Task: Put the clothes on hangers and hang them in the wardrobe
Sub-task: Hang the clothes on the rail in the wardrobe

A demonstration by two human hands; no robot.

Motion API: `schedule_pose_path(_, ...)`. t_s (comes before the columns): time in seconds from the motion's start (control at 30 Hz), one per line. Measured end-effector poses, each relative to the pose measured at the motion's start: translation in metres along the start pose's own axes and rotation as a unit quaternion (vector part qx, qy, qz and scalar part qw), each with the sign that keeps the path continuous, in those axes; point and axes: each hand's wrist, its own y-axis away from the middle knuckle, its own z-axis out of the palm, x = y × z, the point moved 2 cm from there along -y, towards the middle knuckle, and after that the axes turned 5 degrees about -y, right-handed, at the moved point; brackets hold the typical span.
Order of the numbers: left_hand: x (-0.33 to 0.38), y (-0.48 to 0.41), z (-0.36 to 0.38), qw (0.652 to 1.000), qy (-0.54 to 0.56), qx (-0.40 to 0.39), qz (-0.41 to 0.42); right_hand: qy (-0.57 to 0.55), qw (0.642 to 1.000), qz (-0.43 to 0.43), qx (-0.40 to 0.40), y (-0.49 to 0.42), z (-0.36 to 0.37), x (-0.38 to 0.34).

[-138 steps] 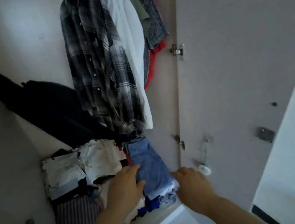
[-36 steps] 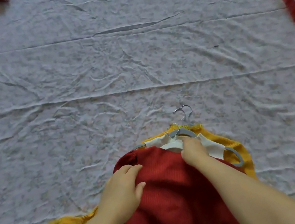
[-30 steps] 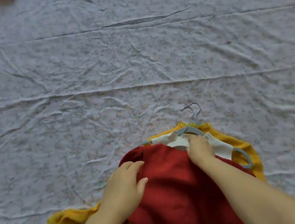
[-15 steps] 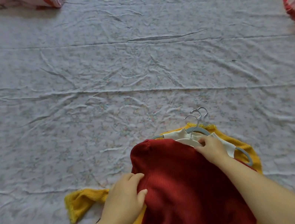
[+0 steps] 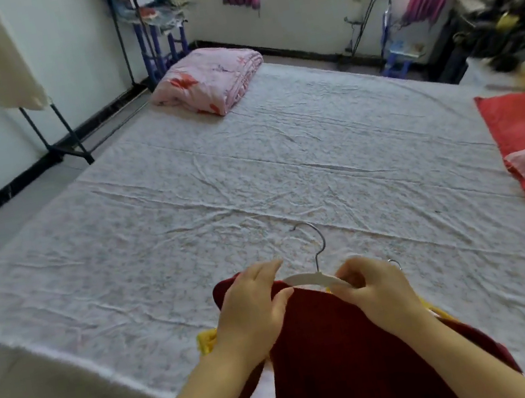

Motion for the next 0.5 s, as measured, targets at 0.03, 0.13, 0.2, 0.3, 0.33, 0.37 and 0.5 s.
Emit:
schedule_pose_path(0.03, -0.004, 0.013, -0.023, 1.000, 0.000, 0.030, 0.005, -0.005, 1.000, -0.026, -0.003, 0.013, 0.007, -0.029)
schedule_pose_path(0.13, -0.026, 0.060, -0.091, 0.995, -0.003, 0.105, 0.003, -0.003, 0.994, -0.106, -0.022, 0.049, 0.037, -0.113)
schedule_pose_path(0.2, -0.045, 0.096, -0.137, 0.987, -0.030, 0.158, -0.011, -0.001, 0.987, -0.155, -0.040, 0.071, 0.062, -0.163)
schedule_pose_path(0.3, -0.074, 0.148, -0.205, 0.966, -0.067, 0.247, -0.044, -0.005, 0.971, -0.231, -0.056, 0.100, 0.106, -0.231)
schedule_pose_path(0.33, -0.082, 0.165, -0.226, 0.957, -0.076, 0.273, -0.058, -0.005, 0.964, -0.258, -0.062, 0.109, 0.123, -0.252)
schedule_pose_path(0.37, -0.090, 0.180, -0.247, 0.948, -0.081, 0.298, -0.075, -0.008, 0.956, -0.285, -0.067, 0.117, 0.139, -0.273)
schedule_pose_path(0.5, -0.125, 0.240, -0.325, 0.907, -0.131, 0.379, -0.128, -0.025, 0.914, -0.392, -0.103, 0.144, 0.205, -0.345)
